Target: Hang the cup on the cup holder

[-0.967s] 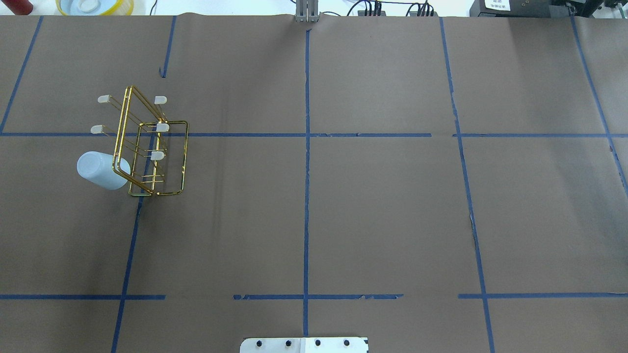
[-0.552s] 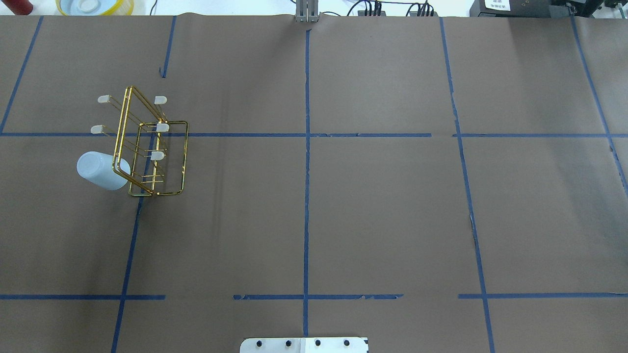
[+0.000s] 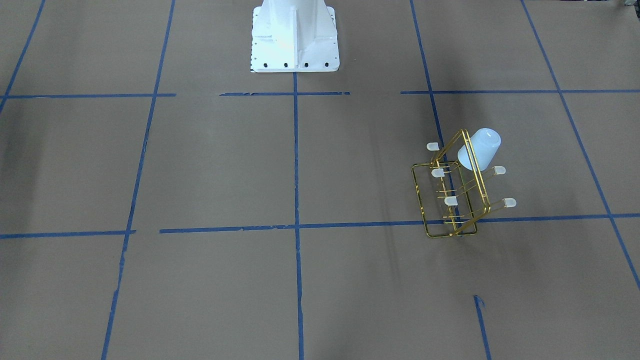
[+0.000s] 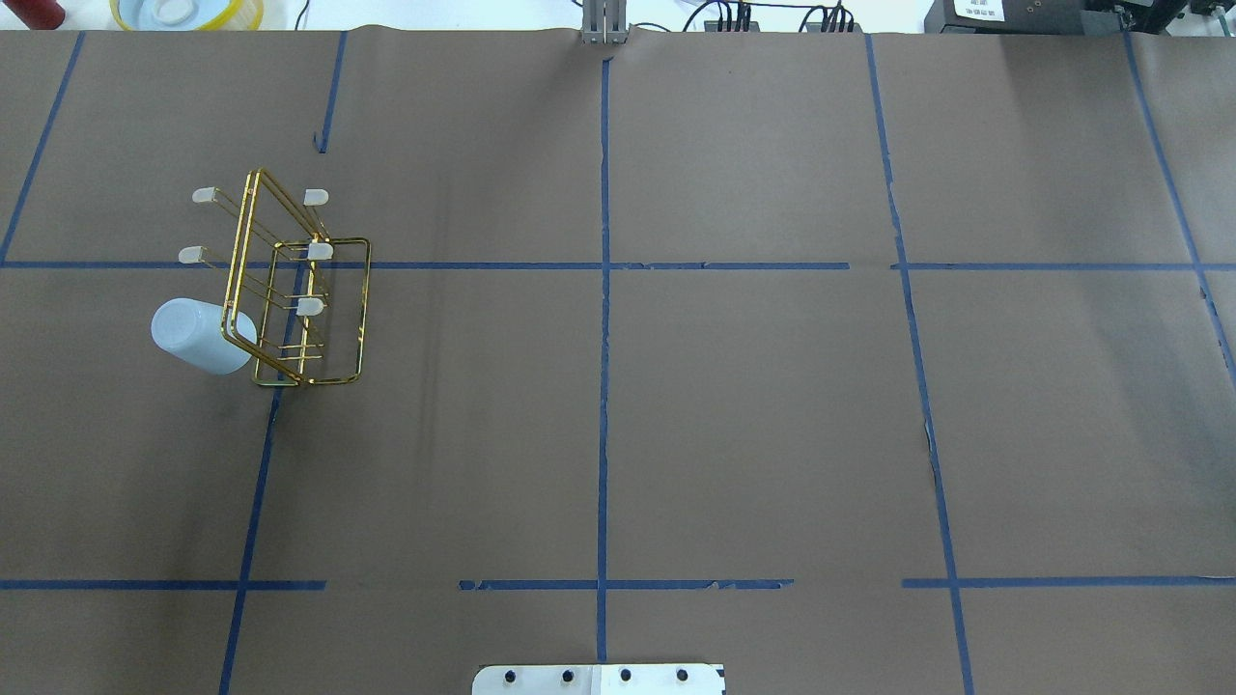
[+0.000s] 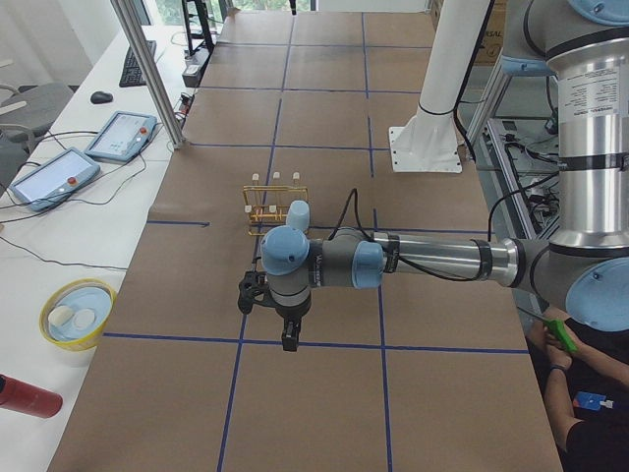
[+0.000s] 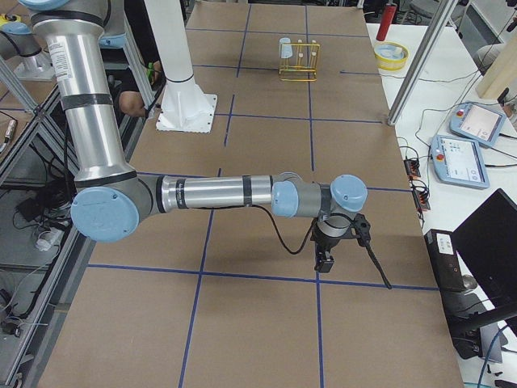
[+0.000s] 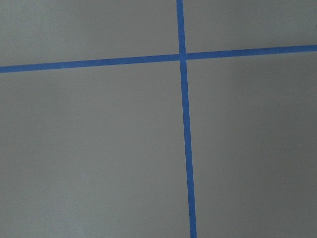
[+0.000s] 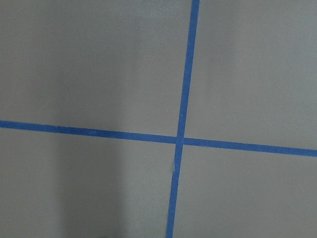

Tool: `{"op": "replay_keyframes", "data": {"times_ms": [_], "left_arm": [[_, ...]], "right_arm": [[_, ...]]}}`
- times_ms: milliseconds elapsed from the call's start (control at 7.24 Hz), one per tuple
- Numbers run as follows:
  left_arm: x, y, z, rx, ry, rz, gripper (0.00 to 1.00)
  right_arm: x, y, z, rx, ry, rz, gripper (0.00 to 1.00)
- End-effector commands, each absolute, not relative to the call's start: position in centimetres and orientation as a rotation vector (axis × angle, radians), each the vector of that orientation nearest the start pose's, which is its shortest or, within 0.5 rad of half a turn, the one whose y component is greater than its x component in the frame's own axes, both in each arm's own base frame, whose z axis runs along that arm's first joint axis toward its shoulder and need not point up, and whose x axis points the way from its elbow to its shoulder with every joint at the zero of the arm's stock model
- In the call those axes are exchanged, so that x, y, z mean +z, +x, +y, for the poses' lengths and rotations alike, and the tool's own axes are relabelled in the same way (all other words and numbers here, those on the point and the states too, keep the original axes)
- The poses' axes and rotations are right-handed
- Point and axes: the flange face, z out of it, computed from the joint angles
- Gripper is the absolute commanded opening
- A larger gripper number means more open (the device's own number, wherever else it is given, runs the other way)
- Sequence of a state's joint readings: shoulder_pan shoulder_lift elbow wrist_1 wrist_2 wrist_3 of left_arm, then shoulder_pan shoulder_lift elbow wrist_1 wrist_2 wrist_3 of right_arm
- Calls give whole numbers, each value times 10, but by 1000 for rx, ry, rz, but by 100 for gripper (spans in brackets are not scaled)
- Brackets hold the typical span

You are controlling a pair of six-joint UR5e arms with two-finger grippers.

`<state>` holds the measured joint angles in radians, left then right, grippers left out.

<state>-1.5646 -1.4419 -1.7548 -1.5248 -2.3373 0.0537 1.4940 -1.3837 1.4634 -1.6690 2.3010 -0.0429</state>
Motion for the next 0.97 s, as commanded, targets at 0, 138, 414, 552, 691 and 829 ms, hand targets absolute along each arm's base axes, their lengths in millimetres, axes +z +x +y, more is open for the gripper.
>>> {"op": "replay_keyframes", "data": {"times_ms": [0,138,414,552,691,829], "left_arm": [[633,-62,-438,57,26,765,100],[633,-61,-438,57,28,767,100],[632,-61,-438,66,44,768,100],[631,-61,-439,71,57,767,100],[631,-61,-439,71,57,767,100],[632,-61,-439,71,57,767,100]], "right_arm": [[625,22,-572,-110,-29,-730,100],[625,23,-572,-108,-30,-730,100],[625,23,-572,-108,-30,-730,100],[625,23,-572,-108,-30,-730,100],[625,23,-572,-108,-30,-730,100],[625,23,-572,-108,-30,-730,100]]}}
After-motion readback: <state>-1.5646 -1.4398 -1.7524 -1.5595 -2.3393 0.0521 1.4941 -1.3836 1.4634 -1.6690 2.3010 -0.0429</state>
